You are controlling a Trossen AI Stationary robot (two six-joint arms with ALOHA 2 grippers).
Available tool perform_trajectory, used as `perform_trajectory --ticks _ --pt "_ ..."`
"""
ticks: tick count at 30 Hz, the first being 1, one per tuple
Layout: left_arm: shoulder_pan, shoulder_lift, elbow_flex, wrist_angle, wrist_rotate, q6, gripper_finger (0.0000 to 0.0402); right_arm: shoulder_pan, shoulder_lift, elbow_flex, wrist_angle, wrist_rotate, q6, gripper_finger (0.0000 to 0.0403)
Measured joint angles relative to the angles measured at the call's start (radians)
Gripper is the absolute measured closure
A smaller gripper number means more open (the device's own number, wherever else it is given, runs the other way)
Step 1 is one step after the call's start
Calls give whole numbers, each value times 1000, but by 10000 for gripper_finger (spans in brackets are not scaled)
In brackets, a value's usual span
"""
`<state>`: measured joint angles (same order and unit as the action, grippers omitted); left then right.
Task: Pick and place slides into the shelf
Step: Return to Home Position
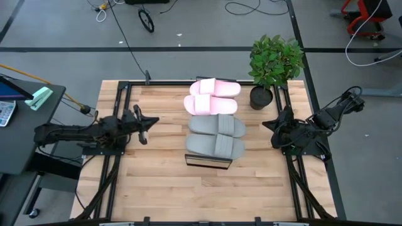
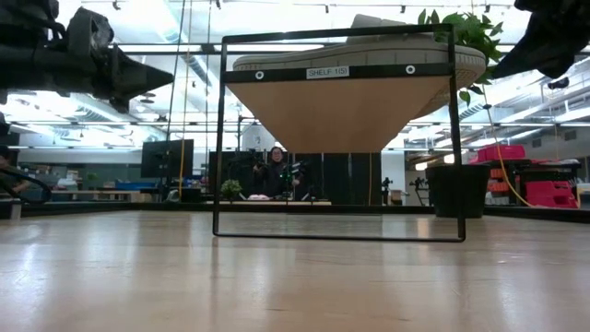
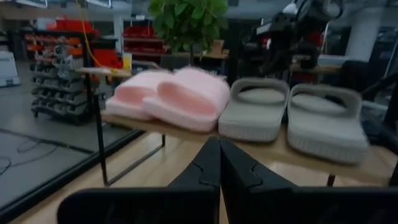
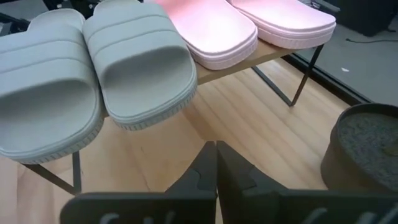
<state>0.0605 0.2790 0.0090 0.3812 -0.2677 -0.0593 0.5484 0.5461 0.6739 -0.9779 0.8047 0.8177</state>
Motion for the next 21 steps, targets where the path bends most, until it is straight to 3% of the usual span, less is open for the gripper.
perform_trajectory --ticks 10,15,21 --pt "0 0 0 -54 28 -30 399 3 -1 -7 3 -37 -26 403" --pt "-9 0 0 -76 28 -40 397 47 -39 -89 16 -7 41 403" --pt "-21 0 -1 -76 28 -39 396 134 -137 -244 268 69 45 403"
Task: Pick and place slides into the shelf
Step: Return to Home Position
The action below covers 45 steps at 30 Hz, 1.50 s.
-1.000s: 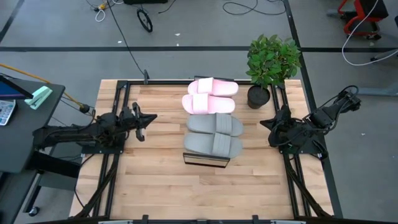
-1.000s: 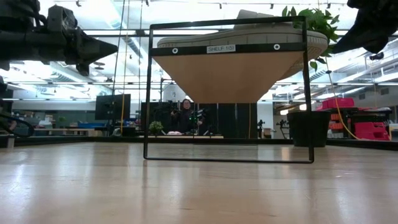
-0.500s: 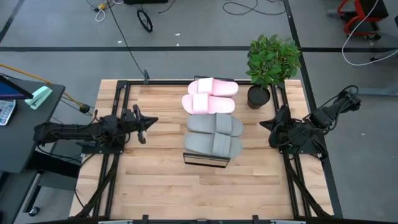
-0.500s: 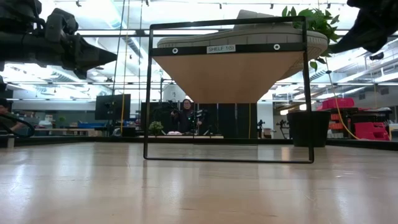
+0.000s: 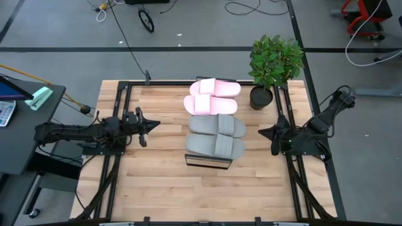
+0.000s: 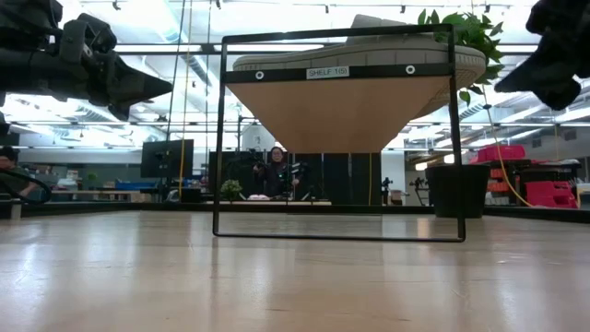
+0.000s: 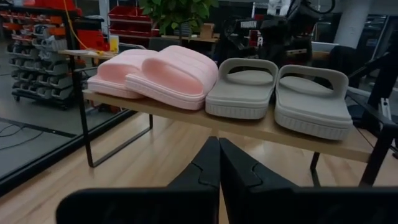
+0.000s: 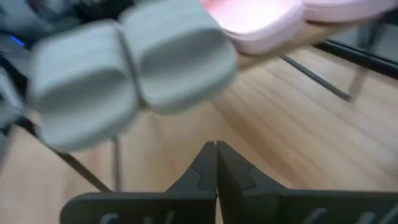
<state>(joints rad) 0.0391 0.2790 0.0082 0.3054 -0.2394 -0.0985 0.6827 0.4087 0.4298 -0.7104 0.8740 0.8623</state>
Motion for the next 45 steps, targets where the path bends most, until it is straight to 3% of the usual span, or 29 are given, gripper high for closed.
perform_trajectory --ticks 8,13,24,39,45 --pt "0 0 0 9 0 1 397 22 -114 -217 548 -1 -291 403" --pt "0 0 0 19 0 3 396 -60 -176 -287 821 -154 -508 403" --pt "1 0 0 24 0 6 398 -355 -195 -290 726 -448 -526 403" --pt "0 0 0 22 0 6 392 -651 -230 -290 630 -649 -592 403" --pt "0 0 0 20 0 2 394 -709 -239 -290 611 -733 -579 403"
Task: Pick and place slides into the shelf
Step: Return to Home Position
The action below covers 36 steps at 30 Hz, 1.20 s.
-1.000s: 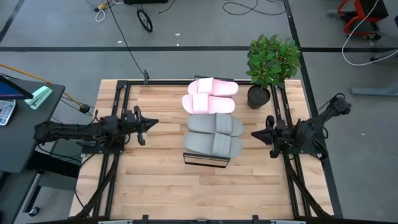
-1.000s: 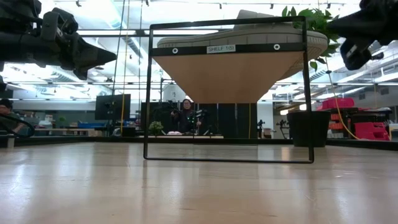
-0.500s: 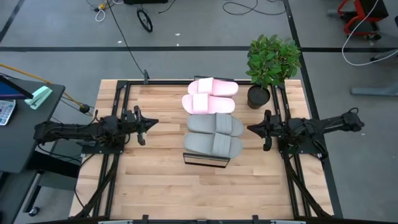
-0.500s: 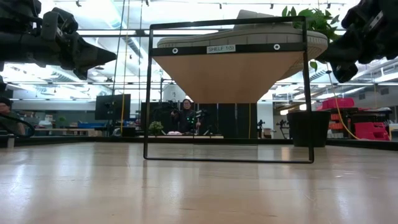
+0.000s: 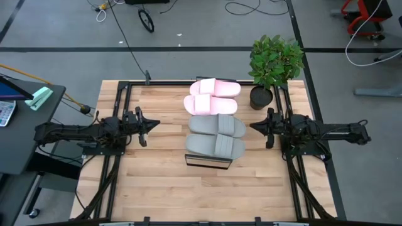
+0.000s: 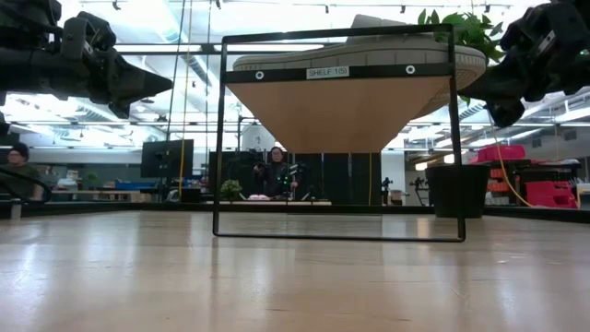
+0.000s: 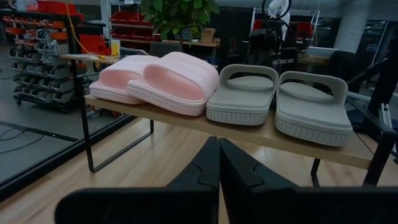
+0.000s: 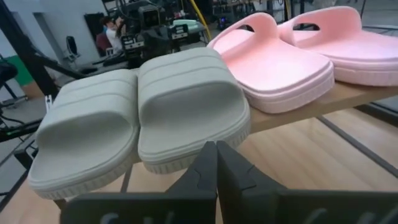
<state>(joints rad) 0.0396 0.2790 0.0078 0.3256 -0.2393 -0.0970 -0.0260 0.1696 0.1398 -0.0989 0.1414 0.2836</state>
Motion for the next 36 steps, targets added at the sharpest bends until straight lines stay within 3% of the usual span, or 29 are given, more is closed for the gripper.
perform_trajectory --ticks 10,36 --pt "0 0 0 -3 0 -17 393 2 -1 -130 199 -1 11 403" --pt "0 0 0 -23 56 19 397 2 -2 -128 146 -3 -130 403"
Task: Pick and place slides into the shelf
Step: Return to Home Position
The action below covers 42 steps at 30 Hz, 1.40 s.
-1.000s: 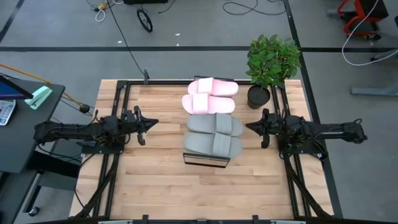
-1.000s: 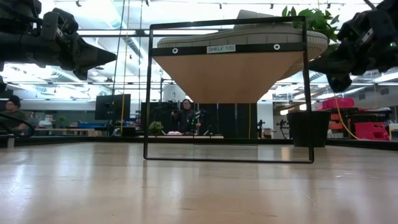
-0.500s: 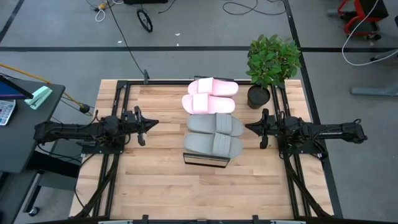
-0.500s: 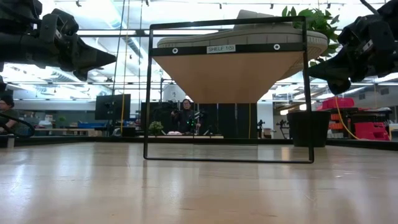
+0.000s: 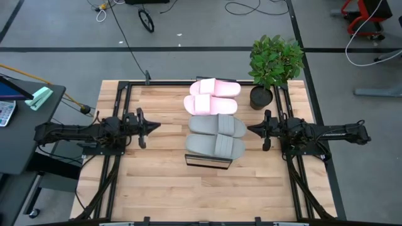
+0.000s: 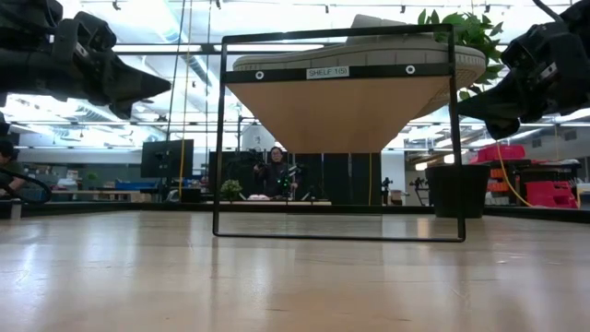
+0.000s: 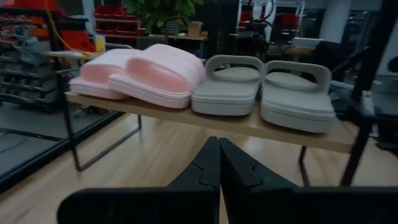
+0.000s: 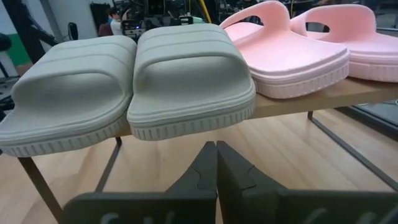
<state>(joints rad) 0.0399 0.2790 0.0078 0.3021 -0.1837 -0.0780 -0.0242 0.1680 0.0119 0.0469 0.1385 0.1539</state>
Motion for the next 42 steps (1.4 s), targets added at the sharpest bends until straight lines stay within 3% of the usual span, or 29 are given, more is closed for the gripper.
perform_trajectory --ticks 6,10,17,33,42 --pt "-26 0 0 2 31 -31 399 0 0 0 -1 -9 6 403" --pt "-82 -1 0 93 30 23 399 0 0 0 -1 -10 21 403" --pt "-124 -4 0 91 -37 68 400 0 0 0 -1 -10 30 403" --pt "-124 -278 0 -184 -37 51 400 0 0 0 -2 -11 37 403" --pt "-124 -274 0 -232 -14 37 398 0 0 0 -9 -39 37 403"
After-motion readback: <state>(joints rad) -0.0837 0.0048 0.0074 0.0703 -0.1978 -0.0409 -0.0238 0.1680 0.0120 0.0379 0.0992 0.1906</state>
